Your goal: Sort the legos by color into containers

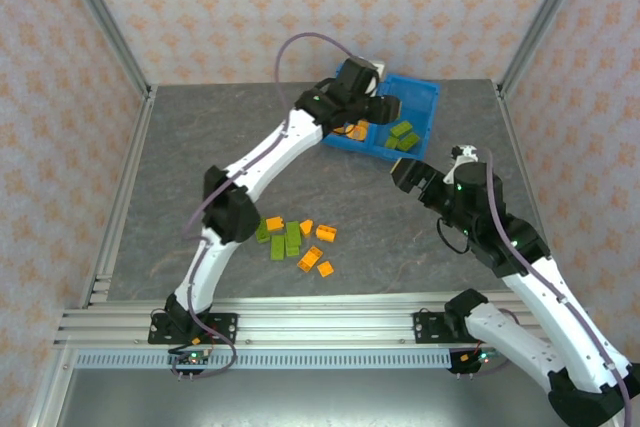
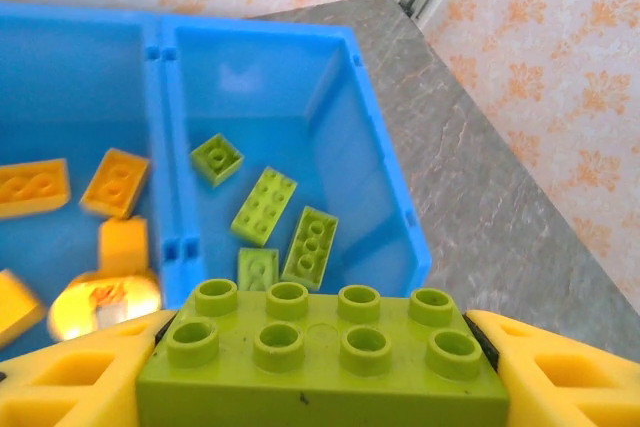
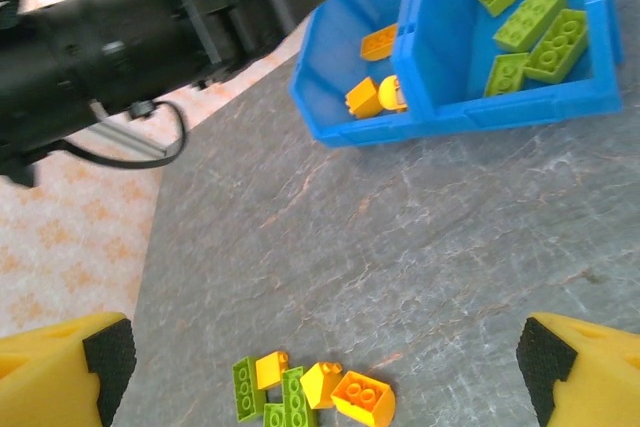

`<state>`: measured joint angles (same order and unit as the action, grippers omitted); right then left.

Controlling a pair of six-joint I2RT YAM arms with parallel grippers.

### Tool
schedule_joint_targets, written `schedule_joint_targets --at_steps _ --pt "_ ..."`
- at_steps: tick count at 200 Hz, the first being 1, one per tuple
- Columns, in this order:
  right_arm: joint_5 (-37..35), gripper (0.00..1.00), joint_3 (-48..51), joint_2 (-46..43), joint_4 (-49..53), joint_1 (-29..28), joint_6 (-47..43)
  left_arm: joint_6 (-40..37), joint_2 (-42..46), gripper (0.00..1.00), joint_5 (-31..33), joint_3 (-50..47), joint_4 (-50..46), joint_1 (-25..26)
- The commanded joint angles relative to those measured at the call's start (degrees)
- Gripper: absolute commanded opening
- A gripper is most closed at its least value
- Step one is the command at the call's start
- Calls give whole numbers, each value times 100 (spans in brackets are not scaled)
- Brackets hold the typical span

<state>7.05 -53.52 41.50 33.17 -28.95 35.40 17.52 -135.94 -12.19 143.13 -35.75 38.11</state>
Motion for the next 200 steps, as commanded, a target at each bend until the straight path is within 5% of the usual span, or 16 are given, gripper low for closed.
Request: schedule_joint_targets --at_steps 1,48,109,136,200 --pt "-388 99 115 -187 301 -19 185 -200 -781 56 -126 1014 -103 81" --pt "-467 99 153 -429 614 -19 135 -65 -1411 56 -64 1269 1187 254" --pt "-297 100 416 -635 533 -15 222 344 -2018 60 1839 1674 1360 468" --pt "-324 100 462 -695 544 -16 223 355 -1954 73 1704 1692 1403 478" --pt "-390 100 448 -680 482 -14 241 296 -1002 80 1739 1698 868 478"
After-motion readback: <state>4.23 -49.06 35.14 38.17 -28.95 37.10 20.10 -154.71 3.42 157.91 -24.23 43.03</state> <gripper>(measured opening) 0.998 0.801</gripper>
